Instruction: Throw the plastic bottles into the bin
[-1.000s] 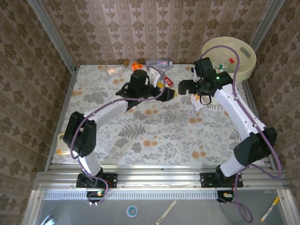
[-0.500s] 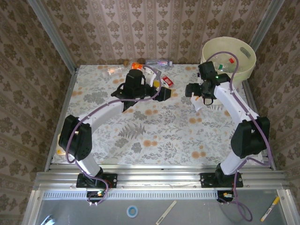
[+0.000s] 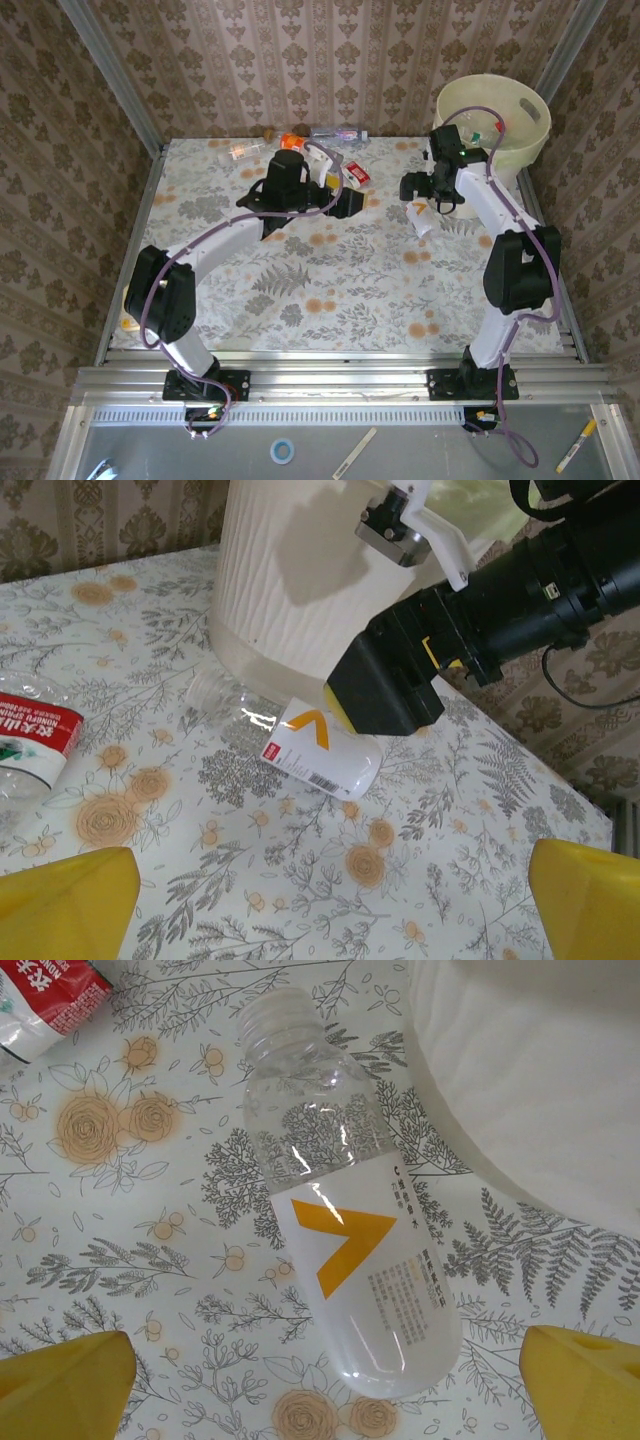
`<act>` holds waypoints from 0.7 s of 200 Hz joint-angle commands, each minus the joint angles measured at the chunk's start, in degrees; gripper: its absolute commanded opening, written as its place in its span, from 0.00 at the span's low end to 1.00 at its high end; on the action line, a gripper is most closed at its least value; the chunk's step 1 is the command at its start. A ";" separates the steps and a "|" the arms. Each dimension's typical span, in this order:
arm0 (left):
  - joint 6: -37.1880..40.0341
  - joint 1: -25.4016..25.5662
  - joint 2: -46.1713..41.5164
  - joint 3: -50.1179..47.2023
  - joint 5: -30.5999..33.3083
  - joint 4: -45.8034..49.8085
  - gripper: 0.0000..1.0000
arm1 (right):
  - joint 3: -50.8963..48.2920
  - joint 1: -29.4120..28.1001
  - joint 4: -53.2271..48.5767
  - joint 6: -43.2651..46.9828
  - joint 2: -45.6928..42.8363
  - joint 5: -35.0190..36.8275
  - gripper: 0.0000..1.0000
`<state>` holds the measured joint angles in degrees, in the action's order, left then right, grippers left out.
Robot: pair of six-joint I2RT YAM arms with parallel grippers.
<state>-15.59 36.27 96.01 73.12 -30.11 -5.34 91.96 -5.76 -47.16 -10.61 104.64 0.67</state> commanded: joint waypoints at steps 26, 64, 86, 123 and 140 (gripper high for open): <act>0.57 -0.59 -2.61 -1.31 0.32 0.33 1.00 | 2.45 0.84 -2.79 0.39 3.23 -1.16 1.00; 0.74 -0.77 -2.64 -1.62 0.41 0.29 1.00 | -1.20 0.84 -0.88 -0.34 3.64 -1.13 1.00; 0.74 -0.85 -2.48 -1.60 0.41 0.32 1.00 | -2.84 0.83 0.39 -0.29 4.30 -0.45 1.00; 1.10 -1.02 -2.02 -0.79 0.13 1.07 1.00 | -2.90 0.79 1.32 0.85 6.80 0.39 1.00; 1.18 -1.11 -2.05 -0.70 0.12 1.21 1.00 | -2.71 0.75 1.76 1.14 8.06 0.17 1.00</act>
<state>-15.59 35.57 95.77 72.01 -29.93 -5.32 89.43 -5.26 -46.17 -9.98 109.78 -0.30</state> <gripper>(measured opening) 0.997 0.999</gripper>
